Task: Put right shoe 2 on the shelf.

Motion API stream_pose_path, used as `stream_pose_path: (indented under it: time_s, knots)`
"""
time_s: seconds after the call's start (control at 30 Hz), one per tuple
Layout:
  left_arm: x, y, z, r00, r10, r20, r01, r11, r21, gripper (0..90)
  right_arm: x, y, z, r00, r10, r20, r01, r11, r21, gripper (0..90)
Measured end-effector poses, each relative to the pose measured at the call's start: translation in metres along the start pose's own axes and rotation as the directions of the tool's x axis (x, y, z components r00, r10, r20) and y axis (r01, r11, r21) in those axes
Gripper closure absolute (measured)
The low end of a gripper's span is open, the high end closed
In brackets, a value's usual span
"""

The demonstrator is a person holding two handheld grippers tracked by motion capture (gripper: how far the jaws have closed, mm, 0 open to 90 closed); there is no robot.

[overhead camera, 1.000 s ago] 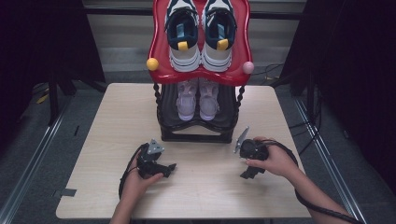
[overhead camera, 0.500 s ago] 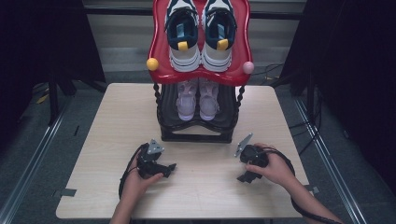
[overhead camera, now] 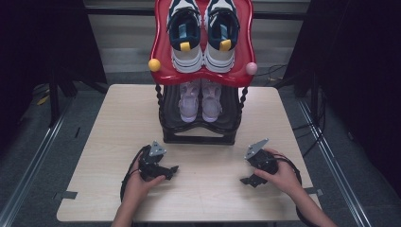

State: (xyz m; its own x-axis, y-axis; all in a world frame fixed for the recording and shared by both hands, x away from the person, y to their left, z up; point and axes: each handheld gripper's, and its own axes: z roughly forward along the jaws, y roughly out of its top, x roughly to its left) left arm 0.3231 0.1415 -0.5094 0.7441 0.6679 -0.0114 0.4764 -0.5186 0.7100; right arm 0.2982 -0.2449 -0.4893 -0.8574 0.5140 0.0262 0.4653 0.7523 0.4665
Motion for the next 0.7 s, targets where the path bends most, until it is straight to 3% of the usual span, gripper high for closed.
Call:
stream_pose_path:
  time_s: [0.23,0.37,0.7]
  knots:
    - [0.0,0.0,0.0,1.0,-0.002,-0.001,0.002,1.0,0.0,9.3,0.005,-0.015,0.0,0.9983,0.054,0.021,-0.051,0.992,-0.117,9.7]
    - [0.0,0.0,0.0,1.0,-0.002,-0.001,0.002,1.0,0.0,9.3,0.005,-0.022,0.001,0.9982,0.052,0.03,-0.046,0.982,-0.181,9.8]
    - [0.0,0.0,0.0,1.0,-0.001,-0.001,0.001,1.0,-0.001,9.3,0.008,-0.033,0.004,0.9955,0.084,0.044,-0.068,0.958,-0.278,9.7]
